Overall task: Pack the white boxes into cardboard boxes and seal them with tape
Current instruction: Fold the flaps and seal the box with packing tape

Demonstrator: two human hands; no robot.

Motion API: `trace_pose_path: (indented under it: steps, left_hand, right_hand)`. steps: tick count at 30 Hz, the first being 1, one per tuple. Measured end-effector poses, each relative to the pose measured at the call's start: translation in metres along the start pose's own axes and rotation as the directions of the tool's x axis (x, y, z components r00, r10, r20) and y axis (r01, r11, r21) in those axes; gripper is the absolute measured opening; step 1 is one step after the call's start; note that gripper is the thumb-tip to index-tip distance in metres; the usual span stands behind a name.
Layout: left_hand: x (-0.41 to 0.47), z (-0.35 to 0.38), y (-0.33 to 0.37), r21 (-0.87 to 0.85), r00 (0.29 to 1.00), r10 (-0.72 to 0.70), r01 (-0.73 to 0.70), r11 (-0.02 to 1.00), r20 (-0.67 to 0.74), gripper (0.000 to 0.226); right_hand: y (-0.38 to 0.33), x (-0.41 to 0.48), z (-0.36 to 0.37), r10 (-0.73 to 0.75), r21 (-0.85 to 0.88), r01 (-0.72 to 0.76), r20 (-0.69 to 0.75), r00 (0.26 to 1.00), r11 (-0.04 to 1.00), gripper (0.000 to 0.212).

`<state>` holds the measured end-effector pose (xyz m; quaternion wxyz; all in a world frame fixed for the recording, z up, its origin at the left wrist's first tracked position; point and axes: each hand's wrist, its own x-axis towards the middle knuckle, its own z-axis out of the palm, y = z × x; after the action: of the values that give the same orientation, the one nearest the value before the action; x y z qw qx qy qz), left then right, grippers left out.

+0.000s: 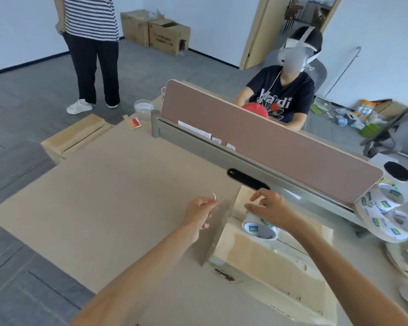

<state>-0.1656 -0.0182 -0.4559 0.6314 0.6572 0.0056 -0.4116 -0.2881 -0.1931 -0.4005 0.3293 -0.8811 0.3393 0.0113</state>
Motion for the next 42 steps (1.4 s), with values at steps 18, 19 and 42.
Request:
trace_pose_path:
  steps: [18,19,42]
  left_hand:
    - [0.026,-0.003,-0.024,0.138,0.996,-0.069,0.060,0.989,0.061,0.009]
    - [0.028,-0.004,-0.025,0.143,0.996,-0.069,0.061,0.988,0.057,0.009]
    - [0.035,-0.002,-0.026,0.187,0.993,-0.086,0.070,0.980,0.080,0.009]
  right_hand:
    - [-0.003,0.010,0.005,0.124,-0.171,-0.119,0.018,0.992,0.978,0.030]
    - [-0.007,0.011,0.006,0.135,-0.193,-0.128,0.024,0.991,0.973,0.029]
    - [-0.026,0.017,0.004,0.202,-0.342,-0.177,0.038,0.979,0.923,0.021]
